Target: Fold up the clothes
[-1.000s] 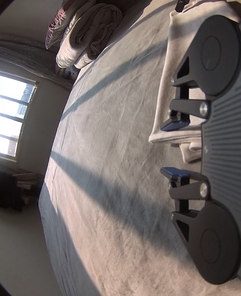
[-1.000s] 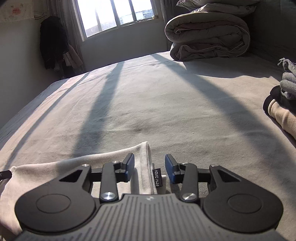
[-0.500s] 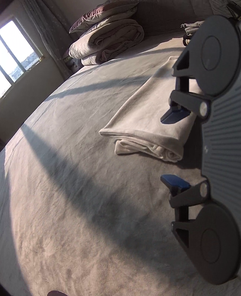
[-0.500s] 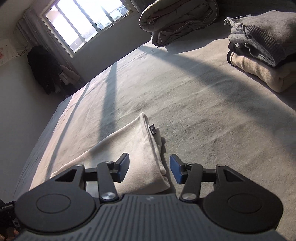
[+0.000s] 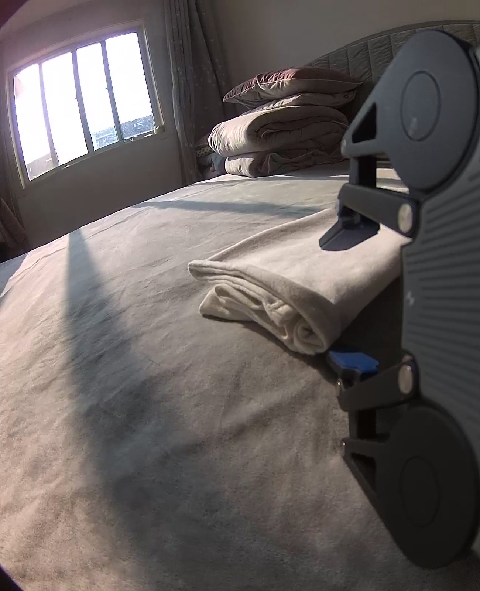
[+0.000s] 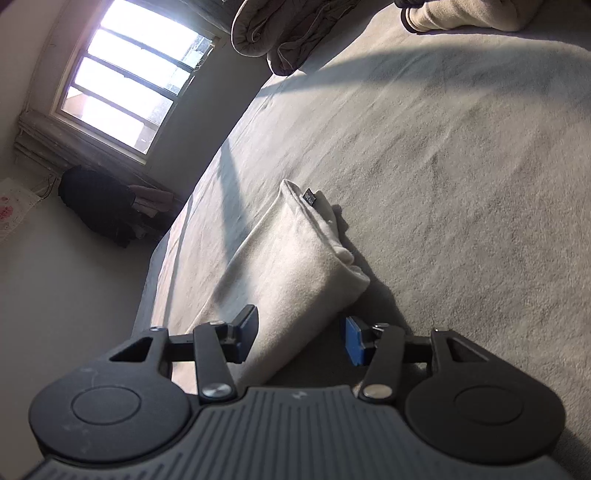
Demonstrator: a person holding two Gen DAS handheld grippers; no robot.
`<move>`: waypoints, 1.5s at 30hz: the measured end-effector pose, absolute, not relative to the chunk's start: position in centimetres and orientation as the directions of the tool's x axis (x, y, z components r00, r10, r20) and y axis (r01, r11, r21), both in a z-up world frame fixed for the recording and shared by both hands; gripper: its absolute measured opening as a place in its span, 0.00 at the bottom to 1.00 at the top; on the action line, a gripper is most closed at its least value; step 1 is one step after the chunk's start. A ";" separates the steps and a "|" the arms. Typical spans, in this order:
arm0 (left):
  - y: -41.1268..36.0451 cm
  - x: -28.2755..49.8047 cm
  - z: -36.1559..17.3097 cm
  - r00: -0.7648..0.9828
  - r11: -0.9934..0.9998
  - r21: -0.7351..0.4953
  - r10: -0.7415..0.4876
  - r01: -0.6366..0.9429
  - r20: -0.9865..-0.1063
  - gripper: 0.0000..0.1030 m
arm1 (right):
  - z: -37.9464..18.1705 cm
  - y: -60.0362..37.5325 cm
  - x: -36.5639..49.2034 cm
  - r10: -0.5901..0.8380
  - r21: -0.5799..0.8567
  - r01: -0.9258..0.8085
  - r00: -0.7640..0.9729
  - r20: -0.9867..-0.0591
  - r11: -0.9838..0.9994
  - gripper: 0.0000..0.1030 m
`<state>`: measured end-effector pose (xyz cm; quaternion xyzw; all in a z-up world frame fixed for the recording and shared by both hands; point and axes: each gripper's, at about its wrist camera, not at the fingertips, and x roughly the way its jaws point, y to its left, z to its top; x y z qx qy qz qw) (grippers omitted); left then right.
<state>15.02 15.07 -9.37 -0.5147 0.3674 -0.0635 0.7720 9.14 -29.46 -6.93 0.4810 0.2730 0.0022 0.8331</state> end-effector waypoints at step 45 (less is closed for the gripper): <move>18.2 4.9 -7.7 0.637 0.651 -0.733 -0.483 -0.197 -0.601 0.31 | -2.0 -26.9 1.4 0.181 0.443 0.176 0.736 -0.652 0.879 0.36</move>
